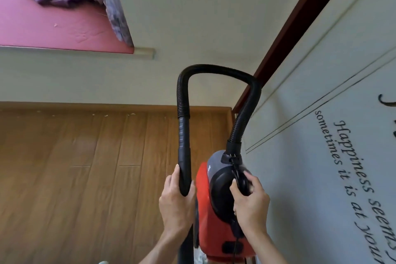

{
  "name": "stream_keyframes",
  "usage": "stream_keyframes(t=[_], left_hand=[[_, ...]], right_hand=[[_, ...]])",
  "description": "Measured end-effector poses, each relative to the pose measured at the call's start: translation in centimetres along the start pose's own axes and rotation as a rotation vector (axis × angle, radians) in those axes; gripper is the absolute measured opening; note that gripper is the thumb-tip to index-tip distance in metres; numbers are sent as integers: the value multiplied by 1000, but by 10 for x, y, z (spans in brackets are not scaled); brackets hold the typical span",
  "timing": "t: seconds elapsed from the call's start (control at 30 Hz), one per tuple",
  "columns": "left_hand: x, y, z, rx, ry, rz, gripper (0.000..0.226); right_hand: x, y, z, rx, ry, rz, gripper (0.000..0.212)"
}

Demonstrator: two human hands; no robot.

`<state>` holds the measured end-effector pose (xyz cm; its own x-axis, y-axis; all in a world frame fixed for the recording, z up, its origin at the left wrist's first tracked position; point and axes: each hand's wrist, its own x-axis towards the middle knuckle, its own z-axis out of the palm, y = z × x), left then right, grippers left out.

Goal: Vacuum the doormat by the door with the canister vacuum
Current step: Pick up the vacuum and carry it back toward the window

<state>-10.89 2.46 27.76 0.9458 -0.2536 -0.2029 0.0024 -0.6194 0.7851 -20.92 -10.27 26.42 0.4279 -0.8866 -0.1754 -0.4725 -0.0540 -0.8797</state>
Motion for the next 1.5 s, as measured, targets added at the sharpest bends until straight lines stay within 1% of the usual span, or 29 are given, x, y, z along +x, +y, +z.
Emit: stream_keyframes(t=[0.1,0.2,0.37,0.63,0.73,0.83,0.93,1.23,1.37,1.5], left_hand=[[19,-21,39,39,16,-29,57],[38,-44,79,48,39,-59,58],[62,-91,139,71,51,-57,57],[86,-162,204,156,9,-66,58],[96,-180,221,162,-1,-93,59],[107,-197,235,174,-10,-106,61],[116,-214,247,175,-20,-107,63],[145,-277,284,164,-19,-216,62],[151,-309,295,167,-35,-265,64],[152,-339,302,156,-89,-283,64]], right_hand=[[27,39,16,5,-19,36,50],[54,77,34,7,-39,42,44],[91,139,60,-7,-61,51,31],[127,214,94,-40,-43,49,32],[138,231,105,-51,-42,45,31],[148,246,118,-53,-44,50,36],[156,262,131,-35,-59,59,31],[164,308,169,-10,-122,66,31],[161,325,180,0,-106,78,30],[157,337,186,-15,-64,32,28]])
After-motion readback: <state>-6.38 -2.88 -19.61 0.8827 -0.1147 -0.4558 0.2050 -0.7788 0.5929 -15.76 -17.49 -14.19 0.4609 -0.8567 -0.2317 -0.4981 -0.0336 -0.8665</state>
